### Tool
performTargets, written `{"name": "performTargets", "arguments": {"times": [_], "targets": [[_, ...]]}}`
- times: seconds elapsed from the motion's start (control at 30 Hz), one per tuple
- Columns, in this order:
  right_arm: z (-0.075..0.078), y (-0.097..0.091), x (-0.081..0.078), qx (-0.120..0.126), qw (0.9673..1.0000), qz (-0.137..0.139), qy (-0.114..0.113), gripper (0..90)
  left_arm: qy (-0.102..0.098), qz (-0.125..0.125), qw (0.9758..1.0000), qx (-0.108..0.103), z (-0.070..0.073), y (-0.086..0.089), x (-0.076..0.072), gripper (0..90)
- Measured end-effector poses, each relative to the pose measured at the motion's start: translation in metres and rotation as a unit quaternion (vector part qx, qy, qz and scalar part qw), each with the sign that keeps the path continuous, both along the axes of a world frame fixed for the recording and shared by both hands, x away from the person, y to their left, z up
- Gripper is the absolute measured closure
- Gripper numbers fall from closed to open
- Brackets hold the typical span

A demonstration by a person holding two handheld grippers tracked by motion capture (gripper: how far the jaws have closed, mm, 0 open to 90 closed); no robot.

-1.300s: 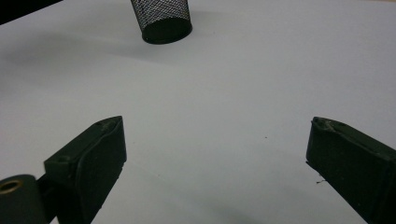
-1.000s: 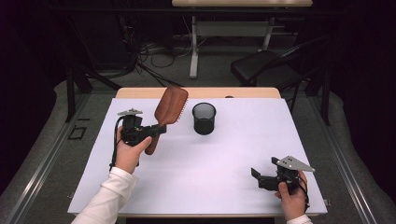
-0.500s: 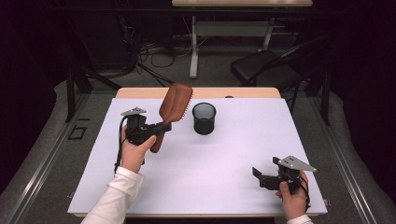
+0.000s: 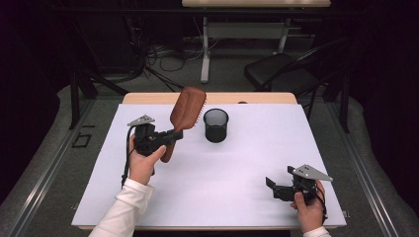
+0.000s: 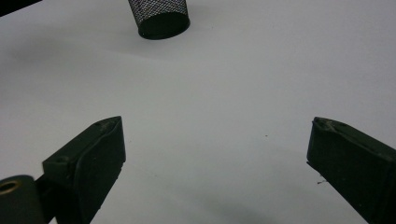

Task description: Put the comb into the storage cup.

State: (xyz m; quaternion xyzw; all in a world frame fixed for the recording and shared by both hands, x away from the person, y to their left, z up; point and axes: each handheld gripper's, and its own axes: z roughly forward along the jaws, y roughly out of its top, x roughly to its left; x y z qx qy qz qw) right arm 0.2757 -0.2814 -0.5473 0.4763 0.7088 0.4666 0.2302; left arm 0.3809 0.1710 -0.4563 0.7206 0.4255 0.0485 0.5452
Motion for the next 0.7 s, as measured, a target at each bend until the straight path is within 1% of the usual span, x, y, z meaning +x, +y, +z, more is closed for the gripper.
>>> {"name": "performTargets", "arguments": {"times": [0.1, 0.13, 0.2, 0.27, 0.3, 0.47, 0.5, 0.53, 0.57, 0.63, 0.7], "targets": [[0.001, 0.000, 0.000, -0.003, 1.0000, 0.000, 0.003, 4.0, -0.004, 0.002, 1.0000, -0.003, -0.001, 0.000, 0.000, 73.0], [0.001, 0.000, 0.000, -0.005, 1.0000, 0.004, 0.007, 3.8, -0.006, 0.001, 1.0000, -0.003, -0.001, 0.001, 0.000, 73.0], [0.002, 0.001, 0.000, -0.003, 1.0000, 0.003, 0.003, 3.6, -0.006, 0.002, 1.0000, -0.005, -0.002, 0.001, -0.001, 73.0], [0.002, 0.002, 0.001, -0.002, 1.0000, 0.003, 0.003, 3.5, -0.007, 0.002, 1.0000, -0.006, -0.002, 0.001, -0.001, 73.0], [0.003, 0.003, 0.002, 0.000, 1.0000, 0.005, 0.006, 3.5, -0.007, 0.002, 0.9999, -0.007, -0.003, 0.001, -0.001, 73.0], [0.008, 0.008, 0.005, 0.005, 0.9999, 0.011, 0.009, 3.3, -0.009, -0.001, 0.9999, -0.005, -0.003, -0.001, -0.001, 73.0], [0.011, 0.010, 0.006, 0.004, 0.9997, 0.019, 0.018, 3.0, -0.010, -0.002, 0.9999, -0.005, -0.003, -0.001, -0.002, 73.0], [0.012, 0.012, 0.008, 0.005, 0.9995, 0.024, 0.018, 2.8, -0.014, -0.005, 0.9999, -0.006, -0.003, -0.002, -0.002, 73.0], [0.012, 0.012, 0.008, 0.005, 0.9995, 0.024, 0.018, 2.8, -0.014, -0.005, 0.9999, -0.006, -0.003, -0.002, -0.002, 73.0], [0.017, 0.019, 0.012, 0.002, 0.9989, 0.038, 0.026, 1.7, -0.015, -0.005, 0.9998, -0.007, -0.003, -0.002, -0.003, 73.0], [0.021, 0.025, 0.016, 0.000, 0.9984, 0.047, 0.032, 1.2, -0.015, -0.005, 0.9998, -0.008, -0.003, -0.002, -0.003, 73.0]]}}
